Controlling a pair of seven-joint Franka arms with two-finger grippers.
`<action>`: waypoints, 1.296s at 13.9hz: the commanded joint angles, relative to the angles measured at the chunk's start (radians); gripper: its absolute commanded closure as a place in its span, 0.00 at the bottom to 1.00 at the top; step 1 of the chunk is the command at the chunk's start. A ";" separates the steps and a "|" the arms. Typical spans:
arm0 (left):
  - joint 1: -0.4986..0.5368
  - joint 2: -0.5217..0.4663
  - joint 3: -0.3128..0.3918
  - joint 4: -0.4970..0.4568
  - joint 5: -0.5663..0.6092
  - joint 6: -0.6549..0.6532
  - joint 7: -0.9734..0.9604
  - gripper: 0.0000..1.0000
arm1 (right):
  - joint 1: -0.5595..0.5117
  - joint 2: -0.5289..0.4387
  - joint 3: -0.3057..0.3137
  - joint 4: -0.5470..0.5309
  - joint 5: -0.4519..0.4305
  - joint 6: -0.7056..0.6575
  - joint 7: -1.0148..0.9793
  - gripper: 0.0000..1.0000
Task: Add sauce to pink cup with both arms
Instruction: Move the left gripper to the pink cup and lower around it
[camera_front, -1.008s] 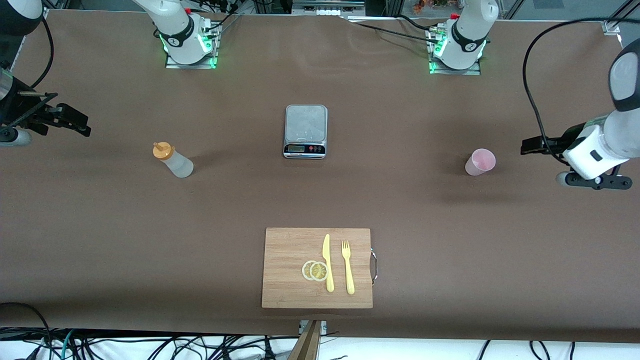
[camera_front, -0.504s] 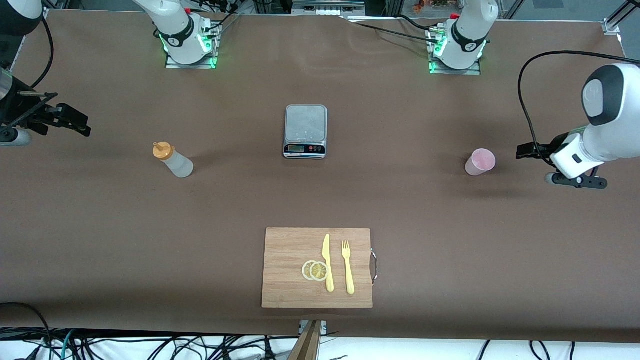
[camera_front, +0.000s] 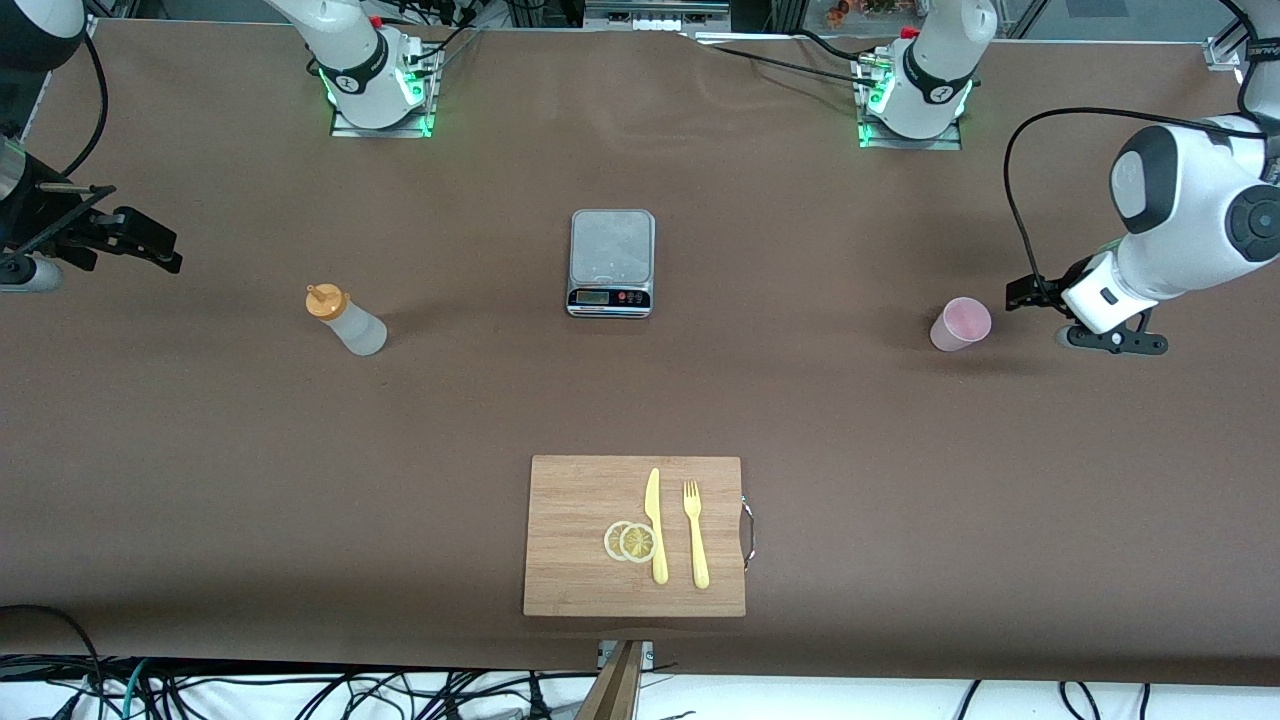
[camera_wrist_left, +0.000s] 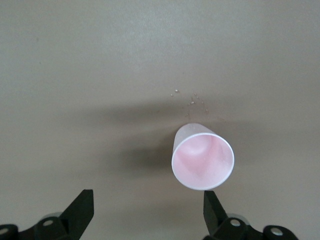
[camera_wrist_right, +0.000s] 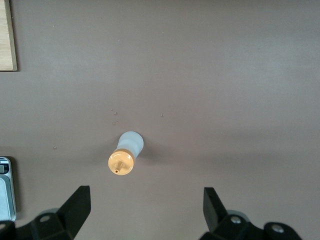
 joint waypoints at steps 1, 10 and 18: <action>-0.009 -0.027 0.002 -0.066 0.020 0.105 0.013 0.05 | -0.004 -0.006 -0.001 -0.003 0.019 -0.002 -0.010 0.00; -0.023 0.047 0.002 -0.162 0.017 0.323 0.010 0.06 | -0.005 -0.006 -0.002 -0.003 0.019 -0.003 -0.012 0.00; -0.042 0.081 0.001 -0.201 0.017 0.389 0.013 0.13 | -0.005 -0.005 -0.001 -0.003 0.019 -0.003 -0.012 0.00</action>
